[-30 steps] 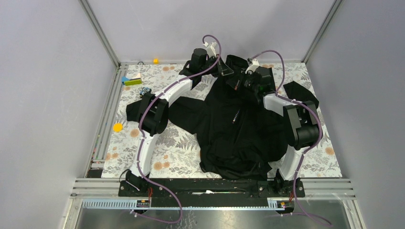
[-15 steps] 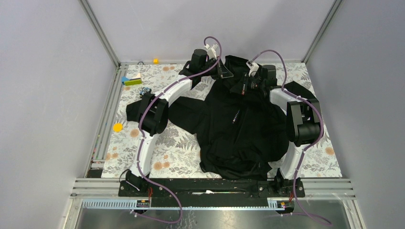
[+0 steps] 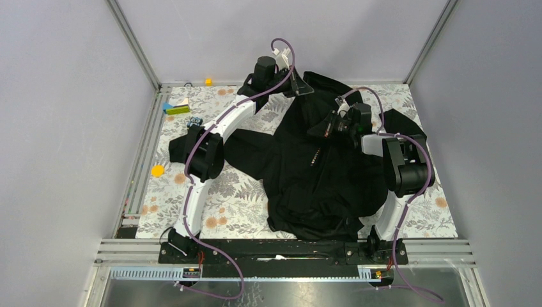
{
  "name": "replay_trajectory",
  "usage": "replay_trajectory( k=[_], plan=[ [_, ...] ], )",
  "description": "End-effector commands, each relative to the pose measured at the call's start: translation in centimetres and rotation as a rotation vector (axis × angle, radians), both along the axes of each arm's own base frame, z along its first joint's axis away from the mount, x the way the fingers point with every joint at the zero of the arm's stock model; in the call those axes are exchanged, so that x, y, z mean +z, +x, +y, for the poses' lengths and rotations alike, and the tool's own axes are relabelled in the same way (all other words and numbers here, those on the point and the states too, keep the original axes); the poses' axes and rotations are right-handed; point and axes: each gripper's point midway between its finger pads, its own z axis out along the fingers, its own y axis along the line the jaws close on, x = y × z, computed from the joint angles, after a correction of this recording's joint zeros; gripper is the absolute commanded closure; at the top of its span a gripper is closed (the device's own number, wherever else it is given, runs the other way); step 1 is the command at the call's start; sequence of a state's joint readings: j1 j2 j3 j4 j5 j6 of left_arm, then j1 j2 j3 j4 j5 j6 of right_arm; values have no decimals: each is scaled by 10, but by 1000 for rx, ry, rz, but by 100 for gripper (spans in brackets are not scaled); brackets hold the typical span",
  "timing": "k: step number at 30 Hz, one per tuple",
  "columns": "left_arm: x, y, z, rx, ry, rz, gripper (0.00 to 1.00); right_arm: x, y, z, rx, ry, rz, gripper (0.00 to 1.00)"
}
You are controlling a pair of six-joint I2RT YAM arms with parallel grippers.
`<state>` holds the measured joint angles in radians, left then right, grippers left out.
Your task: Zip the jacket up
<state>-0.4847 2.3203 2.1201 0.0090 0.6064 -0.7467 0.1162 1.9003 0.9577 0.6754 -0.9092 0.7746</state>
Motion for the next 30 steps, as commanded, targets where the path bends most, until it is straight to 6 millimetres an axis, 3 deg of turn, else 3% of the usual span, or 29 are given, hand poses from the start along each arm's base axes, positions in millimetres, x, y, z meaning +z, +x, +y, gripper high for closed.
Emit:
replay_trajectory(
  k=[1,3,5,10,11,13,18,24,27,30],
  plan=[
    [70,11,0,40,-147,-170,100,51,-6,13,58,162,-46,100],
    [66,11,-2,34,-149,-161,96,51,-6,12,50,158,-49,100],
    [63,13,0,40,-139,-158,83,48,-6,12,48,148,-48,100],
    [72,8,13,56,-99,-184,33,42,-3,11,49,130,-46,100],
    [76,6,18,71,-79,-196,19,41,-2,11,50,128,-47,100],
    [82,3,30,117,-26,-219,6,39,-1,11,49,125,-48,100],
    [88,0,69,306,98,-197,1,35,-1,11,47,120,-45,100],
    [62,-23,107,461,146,-72,2,30,-1,8,25,95,-43,100],
    [46,-42,96,416,56,-20,9,31,0,8,20,90,-46,100],
    [17,-54,76,366,28,40,15,31,-1,8,19,90,-46,100]
  ],
)
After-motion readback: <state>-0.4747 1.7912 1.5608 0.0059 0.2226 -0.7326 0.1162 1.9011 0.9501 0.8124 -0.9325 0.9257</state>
